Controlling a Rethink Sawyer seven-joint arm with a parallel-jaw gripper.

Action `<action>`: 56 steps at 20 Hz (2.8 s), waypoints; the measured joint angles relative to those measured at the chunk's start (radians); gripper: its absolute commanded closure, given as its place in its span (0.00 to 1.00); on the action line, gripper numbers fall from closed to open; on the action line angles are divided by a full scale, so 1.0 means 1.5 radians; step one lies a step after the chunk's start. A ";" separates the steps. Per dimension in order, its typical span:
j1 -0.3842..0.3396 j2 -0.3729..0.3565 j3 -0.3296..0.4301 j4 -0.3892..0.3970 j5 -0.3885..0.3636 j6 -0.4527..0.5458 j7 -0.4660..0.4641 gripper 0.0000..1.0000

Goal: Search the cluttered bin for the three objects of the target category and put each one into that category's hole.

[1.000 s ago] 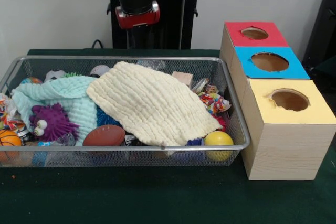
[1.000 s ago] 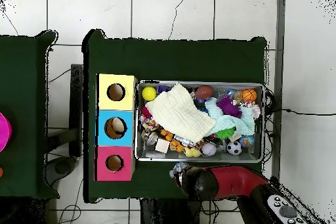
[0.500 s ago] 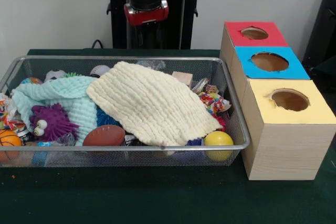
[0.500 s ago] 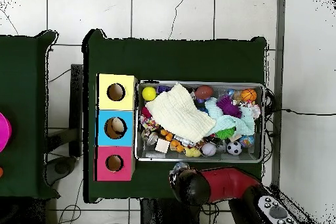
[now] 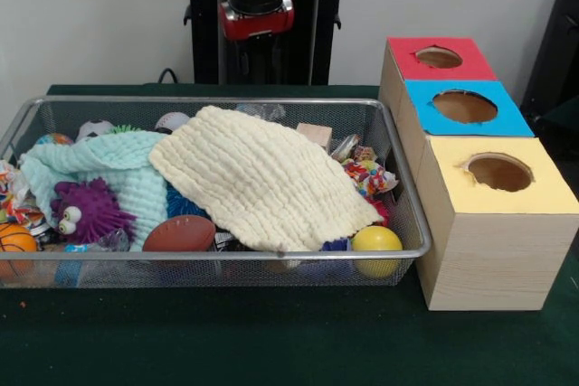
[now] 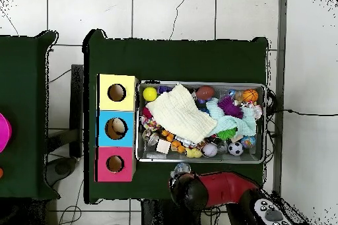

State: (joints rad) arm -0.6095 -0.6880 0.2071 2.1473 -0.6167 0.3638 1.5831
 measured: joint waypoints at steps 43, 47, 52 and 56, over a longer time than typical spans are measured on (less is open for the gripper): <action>0.111 0.167 -0.167 0.000 0.002 -0.236 0.000 0.00; 0.114 0.179 -0.168 0.000 0.007 -0.238 0.000 0.00; 0.112 0.178 -0.168 0.007 0.040 -0.234 0.000 0.00; 0.108 0.173 -0.168 0.018 0.066 -0.221 0.000 0.00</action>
State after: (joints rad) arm -0.4469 -0.4284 -0.0456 2.1736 -0.5175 0.0322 1.5833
